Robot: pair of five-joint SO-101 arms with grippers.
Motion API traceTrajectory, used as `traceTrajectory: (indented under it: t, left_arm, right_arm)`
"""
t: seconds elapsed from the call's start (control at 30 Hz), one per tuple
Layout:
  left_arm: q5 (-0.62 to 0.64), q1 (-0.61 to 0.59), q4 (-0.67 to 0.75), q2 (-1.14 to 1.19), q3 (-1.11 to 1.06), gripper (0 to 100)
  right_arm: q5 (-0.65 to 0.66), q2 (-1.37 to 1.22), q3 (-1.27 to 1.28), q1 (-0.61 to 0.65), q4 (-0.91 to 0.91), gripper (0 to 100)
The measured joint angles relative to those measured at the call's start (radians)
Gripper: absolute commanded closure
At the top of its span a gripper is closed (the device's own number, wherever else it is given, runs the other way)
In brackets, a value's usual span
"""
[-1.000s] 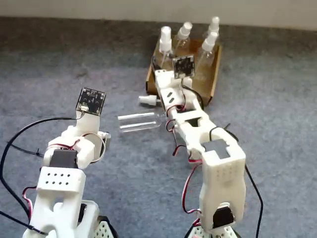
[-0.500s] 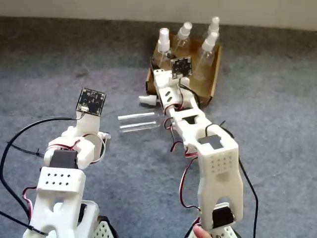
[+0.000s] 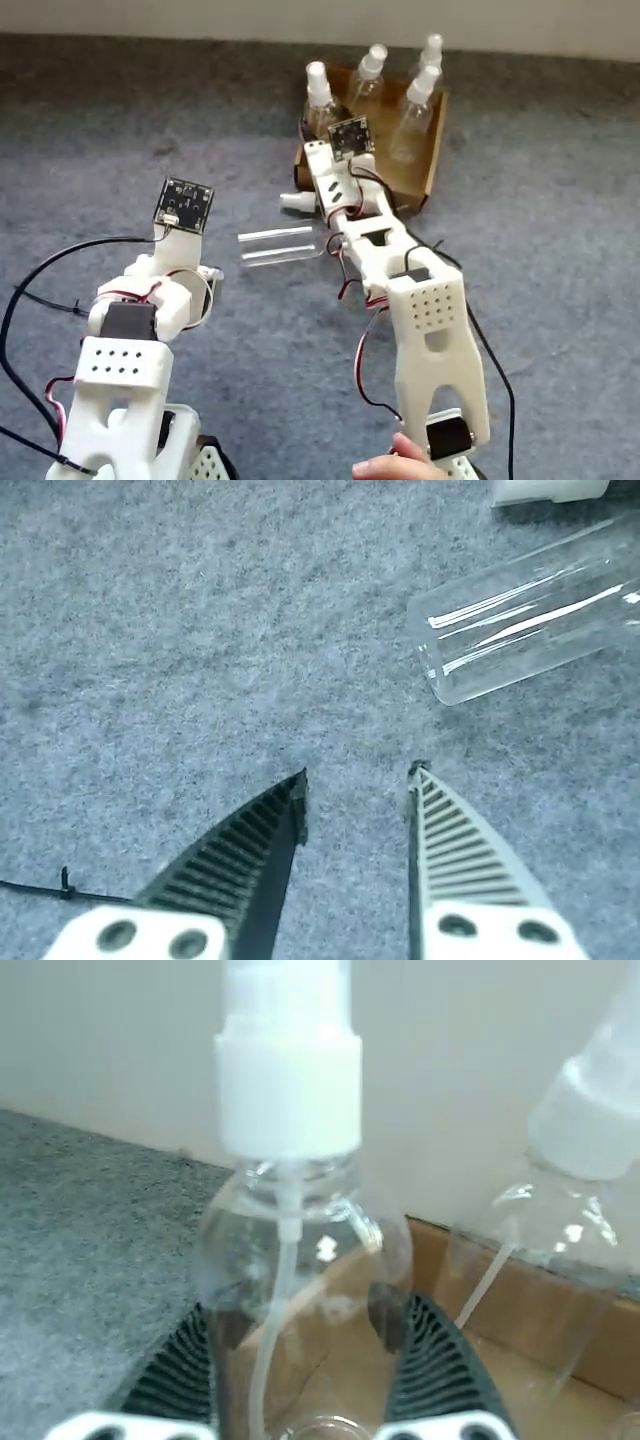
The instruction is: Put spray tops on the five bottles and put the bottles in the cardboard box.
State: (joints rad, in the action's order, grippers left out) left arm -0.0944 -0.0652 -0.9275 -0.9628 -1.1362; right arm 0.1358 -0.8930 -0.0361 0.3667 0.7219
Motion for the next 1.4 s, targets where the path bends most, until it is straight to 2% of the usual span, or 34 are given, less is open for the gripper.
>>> traceTrajectory:
  t: [0.5,0.7,1.27,1.4]
  left_arm:
    - [0.000,0.000,0.000,0.000,0.000,84]
    - [0.000,0.000,0.000,0.000,0.000,84]
    - [0.000,0.000,0.000,0.000,0.000,84]
    - [0.000,0.000,0.000,0.000,0.000,84]
  right_arm:
    - [0.000,-0.003,0.000,0.000,0.000,99.1]
    - [0.000,-0.005,0.000,0.000,0.000,89.6]
    - [0.000,0.049,0.063,-0.002,0.000,89.1]
    - [0.002,0.080,0.103,-0.003,0.000,82.7]
